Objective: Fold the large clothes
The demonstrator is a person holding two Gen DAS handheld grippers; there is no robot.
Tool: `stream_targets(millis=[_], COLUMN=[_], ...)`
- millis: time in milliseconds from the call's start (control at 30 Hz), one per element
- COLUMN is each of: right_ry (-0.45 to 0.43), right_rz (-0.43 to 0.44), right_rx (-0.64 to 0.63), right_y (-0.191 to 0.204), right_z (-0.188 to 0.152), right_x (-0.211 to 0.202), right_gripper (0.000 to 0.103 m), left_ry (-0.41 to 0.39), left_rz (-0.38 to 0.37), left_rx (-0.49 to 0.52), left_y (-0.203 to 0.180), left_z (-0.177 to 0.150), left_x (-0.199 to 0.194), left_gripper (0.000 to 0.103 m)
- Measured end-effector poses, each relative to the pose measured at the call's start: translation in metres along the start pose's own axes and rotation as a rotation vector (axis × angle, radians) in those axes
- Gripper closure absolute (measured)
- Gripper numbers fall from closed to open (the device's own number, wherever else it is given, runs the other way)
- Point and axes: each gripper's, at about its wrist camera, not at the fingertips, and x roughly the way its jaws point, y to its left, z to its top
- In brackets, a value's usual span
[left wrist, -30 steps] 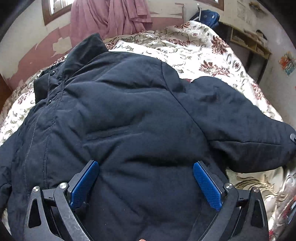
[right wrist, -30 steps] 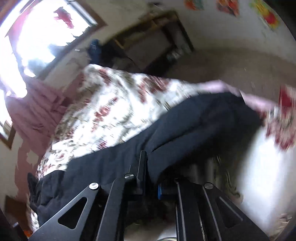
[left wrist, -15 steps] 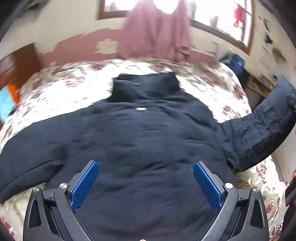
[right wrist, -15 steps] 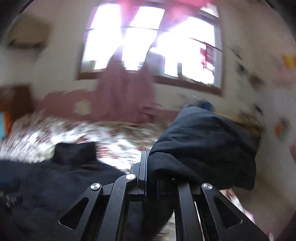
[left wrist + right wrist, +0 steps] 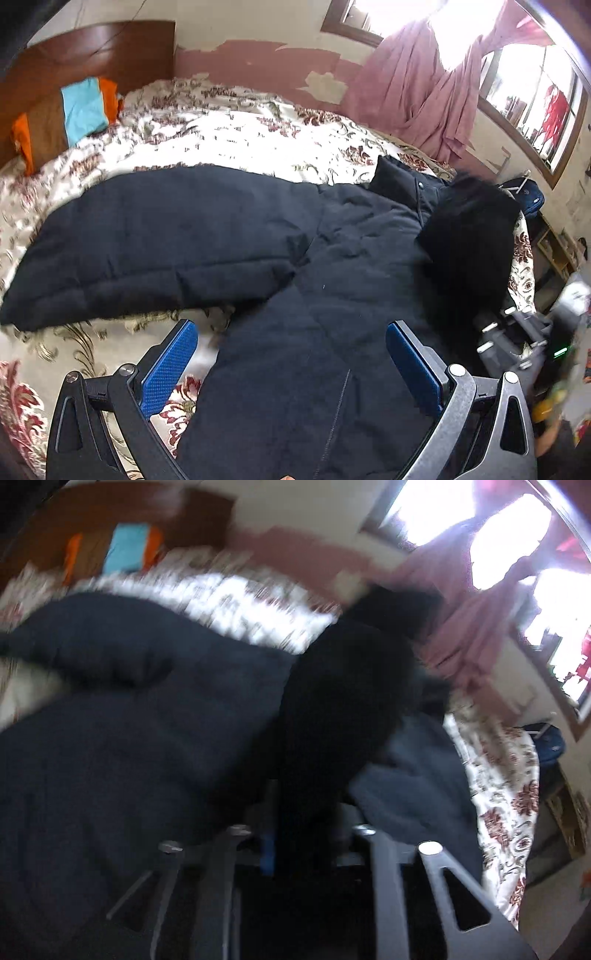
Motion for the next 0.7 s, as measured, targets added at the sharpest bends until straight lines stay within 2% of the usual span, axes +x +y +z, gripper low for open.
stream_targets(millis=[33,133,267,367,500,567,633,667,700], right_ry=[0.006,-0.023,-0.033,-0.049,-0.057,-0.046,-0.033,-0.027,-0.021], right_rz=[0.007,0.016,0.078,0.105,0.054,0.031,0.007,-0.003,-0.010], right_rx=[-0.018,-0.027,0.014,0.082,0.194,0.264,0.322,0.346,0.368], right_y=[0.006,0.010,0.003,-0.025,-0.070,-0.094,-0.111,-0.121,-0.127], right_z=[-0.004,-0.010,-0.023,-0.046,-0.078,-0.095,-0.113,-0.119,-0.127], right_x=[0.001,-0.013,-0.033,-0.052,-0.074,-0.079,-0.083,-0.079,-0.081], right_gripper=[0.055,0.045,0.043,0.043,0.043,0.043,0.043,0.043,0.043], left_ry=[0.004,0.013,0.011,0.032,0.111,0.147,0.195,0.198,0.197], left_rz=[-0.014,-0.060,-0.134,-0.137,-0.159,-0.185,-0.226,-0.235,-0.253], left_rx=[-0.001,0.005,0.013,0.016,-0.035,-0.066,-0.105,-0.117,-0.134], left_y=[0.003,0.002,-0.013,-0.022,-0.026,-0.026,-0.026,-0.025,-0.025], left_z=[-0.003,-0.008,-0.011,-0.012,-0.014,-0.014,-0.013,-0.013,-0.012], left_x=[0.003,0.011,0.022,0.035,0.066,0.079,0.096,0.099,0.104], left_gripper=[0.000,0.000,0.000,0.001,0.002,0.014,0.040,0.044,0.057])
